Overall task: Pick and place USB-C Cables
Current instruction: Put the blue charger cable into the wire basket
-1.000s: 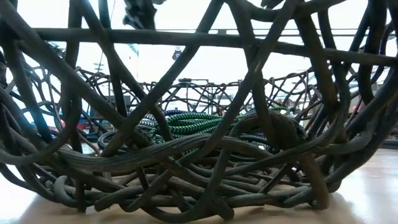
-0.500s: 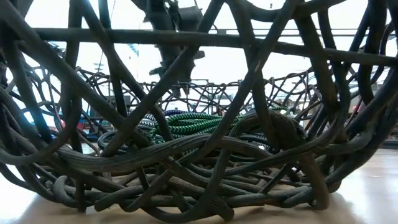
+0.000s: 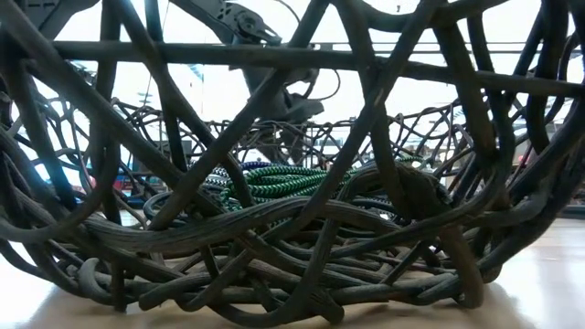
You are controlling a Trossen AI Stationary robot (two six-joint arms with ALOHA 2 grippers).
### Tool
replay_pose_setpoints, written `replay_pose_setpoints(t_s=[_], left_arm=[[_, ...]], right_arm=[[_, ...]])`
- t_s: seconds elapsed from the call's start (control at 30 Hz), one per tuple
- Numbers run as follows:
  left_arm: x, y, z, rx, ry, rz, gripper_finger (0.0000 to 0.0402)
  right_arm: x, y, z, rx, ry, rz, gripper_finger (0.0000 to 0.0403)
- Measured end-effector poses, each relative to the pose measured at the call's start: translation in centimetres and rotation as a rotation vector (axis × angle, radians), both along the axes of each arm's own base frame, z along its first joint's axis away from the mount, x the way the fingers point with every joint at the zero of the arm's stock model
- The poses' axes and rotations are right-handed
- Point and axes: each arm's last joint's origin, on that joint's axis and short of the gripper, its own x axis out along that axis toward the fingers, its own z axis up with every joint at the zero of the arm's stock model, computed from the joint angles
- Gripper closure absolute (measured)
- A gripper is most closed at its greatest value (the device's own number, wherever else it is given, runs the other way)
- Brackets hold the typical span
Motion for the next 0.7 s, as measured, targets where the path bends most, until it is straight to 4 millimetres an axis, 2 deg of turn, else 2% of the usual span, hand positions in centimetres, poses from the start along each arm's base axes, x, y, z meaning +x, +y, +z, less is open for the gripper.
replay_pose_setpoints(t_s=[0.1,0.33,0.7], left_arm=[[-0.7,0.0,-0.2,0.036,0.087,0.011,0.0207],[-0.9,0.7,-1.0,0.022,0.125,-0.021,0.0207],[-0.3,0.3,-4.7,-0.050,0.225,-0.127,0.0225]], right_arm=[[0.2,0.0,-0.1,0.014,-0.002,-0.008,0.0263],[1.7,-0.1,-0.2,0.027,-0.004,-0.014,0.0264],[3.9,0.1,-0.5,0.076,-0.010,0.048,0.0264]])
